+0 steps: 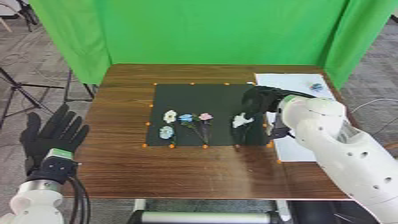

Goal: Arrange flowers

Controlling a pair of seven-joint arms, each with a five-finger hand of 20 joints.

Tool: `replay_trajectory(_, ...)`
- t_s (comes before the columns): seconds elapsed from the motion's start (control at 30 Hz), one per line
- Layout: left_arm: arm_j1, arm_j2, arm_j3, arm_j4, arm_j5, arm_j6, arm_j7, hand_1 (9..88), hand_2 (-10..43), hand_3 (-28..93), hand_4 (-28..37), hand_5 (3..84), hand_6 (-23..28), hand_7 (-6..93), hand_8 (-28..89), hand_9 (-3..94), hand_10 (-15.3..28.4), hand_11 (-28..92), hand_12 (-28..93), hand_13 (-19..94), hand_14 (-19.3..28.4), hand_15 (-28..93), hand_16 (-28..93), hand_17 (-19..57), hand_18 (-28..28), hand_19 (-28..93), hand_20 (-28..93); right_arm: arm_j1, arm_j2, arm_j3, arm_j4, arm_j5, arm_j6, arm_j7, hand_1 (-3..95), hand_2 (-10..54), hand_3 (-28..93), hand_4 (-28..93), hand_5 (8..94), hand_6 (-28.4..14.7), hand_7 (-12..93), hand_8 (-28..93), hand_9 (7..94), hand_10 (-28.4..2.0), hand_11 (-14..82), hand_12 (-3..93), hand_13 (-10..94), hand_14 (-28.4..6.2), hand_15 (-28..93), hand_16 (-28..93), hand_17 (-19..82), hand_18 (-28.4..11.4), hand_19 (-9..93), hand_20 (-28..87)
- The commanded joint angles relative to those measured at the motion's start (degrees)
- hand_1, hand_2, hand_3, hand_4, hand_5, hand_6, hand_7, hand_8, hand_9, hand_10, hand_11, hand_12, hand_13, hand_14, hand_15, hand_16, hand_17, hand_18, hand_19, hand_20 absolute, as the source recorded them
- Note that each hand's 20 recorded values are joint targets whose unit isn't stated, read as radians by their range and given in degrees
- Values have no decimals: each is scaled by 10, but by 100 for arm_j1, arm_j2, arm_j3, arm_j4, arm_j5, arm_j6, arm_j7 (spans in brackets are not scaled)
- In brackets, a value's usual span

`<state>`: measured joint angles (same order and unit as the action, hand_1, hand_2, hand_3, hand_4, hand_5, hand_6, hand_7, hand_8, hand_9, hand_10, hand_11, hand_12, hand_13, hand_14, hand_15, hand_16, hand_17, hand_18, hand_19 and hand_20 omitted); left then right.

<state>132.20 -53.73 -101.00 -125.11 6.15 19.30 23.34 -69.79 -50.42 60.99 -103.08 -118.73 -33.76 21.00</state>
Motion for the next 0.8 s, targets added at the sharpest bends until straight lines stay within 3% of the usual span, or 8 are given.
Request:
replay_trajectory(0.03,65,-23,-17,-18,-27,-38,-17,270,97,679,-283,343,60,188,-113,226,127,231,78,89,115,294,-101,-50,110,261,82,-99,159,-468,94,-285,1934,308,509,-95,651,-283,489,-37,522,-201,337,-220,88,138,218,-197,303,62,120,-222,482,193)
replay_trajectory(0.1,44,-21,-19,-6,-17,-34,-51,272,96,679,-283,344,61,188,-113,228,128,230,78,90,115,294,-101,-50,110,262,82,-74,161,-515,141,-231,2138,315,596,-95,504,-283,537,-28,605,-160,392,-205,113,140,249,-187,314,54,140,-209,497,193)
replay_trajectory(0.13,58,-22,-28,-14,-16,-25,-53,272,96,679,-283,344,61,187,-113,228,128,230,79,90,115,294,-100,-50,110,262,82,-146,186,-454,52,-262,2176,330,785,-95,77,-140,558,-13,610,-12,417,-196,122,140,267,-179,313,56,145,-206,501,195)
replay_trajectory(0.17,49,-23,-27,-11,-9,-23,-60,273,96,678,-283,344,61,188,-112,229,128,230,79,91,115,295,-100,-50,110,262,82,-150,193,-447,63,-271,2194,278,891,-95,-159,-45,577,2,626,64,437,-186,129,140,279,-174,312,58,150,-204,503,196)
replay_trajectory(0.2,48,-27,-29,-11,-7,-22,-65,274,96,677,-283,344,61,189,-112,229,128,231,80,92,115,295,-100,-50,110,263,82,-159,202,-445,73,-252,2218,211,927,-95,-240,3,587,9,639,87,449,-181,132,139,289,-171,313,58,153,-203,505,194)
replay_trajectory(0.4,111,-30,-47,-31,-20,-10,-61,275,95,677,-283,345,62,191,-114,231,128,230,81,94,116,296,-99,-51,111,266,82,-281,217,-330,-35,-258,2046,68,890,-88,-283,309,715,14,530,118,537,-154,138,126,338,-155,310,53,165,-195,500,180)
replay_trajectory(0.63,92,-30,-38,-15,-41,-7,-51,270,103,676,-283,346,63,190,-114,233,129,230,80,97,115,298,-98,-51,112,270,81,-344,262,-192,-170,-120,1950,25,885,-31,-283,430,757,0,373,73,553,-148,133,122,352,-153,303,59,157,-195,482,176)
replay_trajectory(0.8,79,-28,-17,-15,-63,21,-29,267,110,675,-283,348,63,190,-114,235,129,231,80,99,117,302,-98,-52,112,272,81,-378,268,-107,-264,64,1888,-66,872,14,-283,552,750,-26,291,40,549,-165,127,122,344,-160,303,59,145,-198,470,174)
